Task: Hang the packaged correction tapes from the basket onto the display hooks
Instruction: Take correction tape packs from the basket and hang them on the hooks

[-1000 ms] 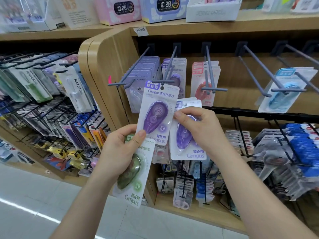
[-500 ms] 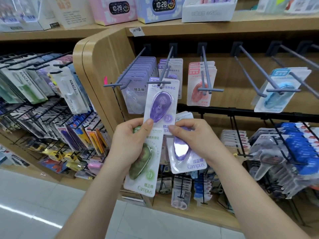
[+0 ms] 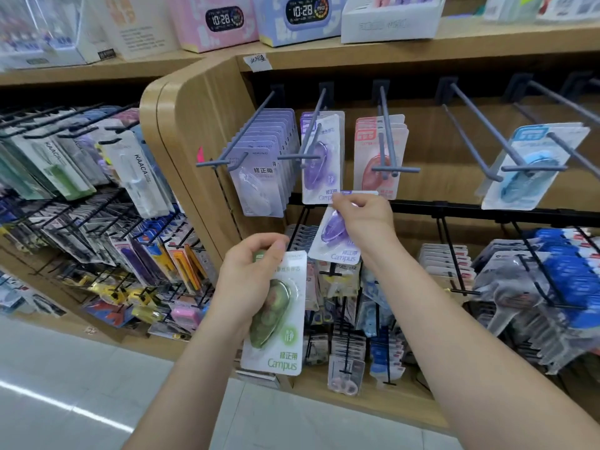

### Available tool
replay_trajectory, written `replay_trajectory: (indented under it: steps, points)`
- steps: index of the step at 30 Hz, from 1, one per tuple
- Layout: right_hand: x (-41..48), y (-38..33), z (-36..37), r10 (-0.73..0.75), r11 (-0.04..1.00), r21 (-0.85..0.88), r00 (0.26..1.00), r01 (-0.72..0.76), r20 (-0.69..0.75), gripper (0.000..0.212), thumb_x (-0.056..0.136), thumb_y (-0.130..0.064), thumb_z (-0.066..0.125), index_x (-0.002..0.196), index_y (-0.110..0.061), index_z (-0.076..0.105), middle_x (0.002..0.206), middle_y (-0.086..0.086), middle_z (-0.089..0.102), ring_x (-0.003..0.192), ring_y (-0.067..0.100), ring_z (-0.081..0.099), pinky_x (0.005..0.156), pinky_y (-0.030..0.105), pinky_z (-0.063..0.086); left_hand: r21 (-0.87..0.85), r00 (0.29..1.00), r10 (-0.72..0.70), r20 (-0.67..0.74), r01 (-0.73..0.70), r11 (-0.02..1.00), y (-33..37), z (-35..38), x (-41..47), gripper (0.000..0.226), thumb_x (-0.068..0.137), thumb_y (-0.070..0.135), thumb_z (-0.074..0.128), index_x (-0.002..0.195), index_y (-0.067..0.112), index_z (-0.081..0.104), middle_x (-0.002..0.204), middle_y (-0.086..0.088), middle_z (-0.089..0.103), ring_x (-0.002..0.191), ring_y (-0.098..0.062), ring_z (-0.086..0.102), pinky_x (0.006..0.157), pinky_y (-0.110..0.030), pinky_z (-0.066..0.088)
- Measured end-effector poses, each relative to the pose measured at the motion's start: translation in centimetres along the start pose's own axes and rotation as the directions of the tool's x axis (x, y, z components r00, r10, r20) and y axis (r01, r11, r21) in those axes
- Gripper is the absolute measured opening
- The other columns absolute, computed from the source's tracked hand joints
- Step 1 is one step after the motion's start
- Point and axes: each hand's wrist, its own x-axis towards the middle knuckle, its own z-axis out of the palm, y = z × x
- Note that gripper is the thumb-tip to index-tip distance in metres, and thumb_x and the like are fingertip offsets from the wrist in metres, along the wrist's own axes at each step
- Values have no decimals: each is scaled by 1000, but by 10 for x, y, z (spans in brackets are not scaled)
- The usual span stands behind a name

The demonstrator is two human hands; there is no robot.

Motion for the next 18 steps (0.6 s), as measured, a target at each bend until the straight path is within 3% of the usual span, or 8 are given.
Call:
replay_trajectory:
  steps: [3, 7, 11, 14, 18]
  points:
    - [-13, 12, -17, -12, 998, -65, 999, 9, -42, 28, 97, -20, 55, 77, -15, 74, 56, -4, 51, 59, 17, 46, 56, 27, 35, 33, 1000, 8, 26, -9, 999, -4, -5, -2, 22, 99, 23, 57, 91, 33, 75, 86, -3, 73, 74, -23, 64, 70, -42, 53]
    - [-48, 22, -42, 25, 993, 113, 997, -34, 75, 33, 97, -16, 51, 79, -27, 76, 92, -2, 69, 82, 14, 63, 69, 29, 47, 37, 993, -9, 114, 5, 999, 0, 3, -12, 25, 99, 27, 57, 84, 23, 77, 66, 2, 69, 59, -12, 59, 57, -25, 48]
    - [-63, 32, -50, -175, 971, 202, 958, 129, 227, 36, 97, -17, 58, 116, -48, 63, 125, -3, 65, 111, 21, 64, 95, 45, 52, 74, 976, 47, 214, -64, 995, 3, 23, -22, 14, 93, 34, 65, 89, 24, 73, 76, 9, 70, 65, 0, 60, 60, -13, 45]
    - [-69, 31, -52, -259, 931, 316, 940, 183, 220, 55, 95, -12, 65, 134, -46, 47, 123, -1, 67, 109, 22, 67, 92, 43, 56, 63, 971, 44, 235, -60, 996, 2, 28, -22, 11, 86, 36, 71, 89, 26, 70, 80, 12, 70, 68, -1, 64, 63, -15, 45]
    - [-75, 30, -51, -296, 910, 358, 931, 208, 212, 67, 88, -15, 71, 142, -37, 37, 118, 2, 71, 107, 19, 69, 89, 36, 57, -63, 960, -13, 280, 32, 997, 10, 29, -27, 15, 90, 26, 68, 92, 14, 75, 76, 1, 75, 52, -5, 63, 48, -14, 45]
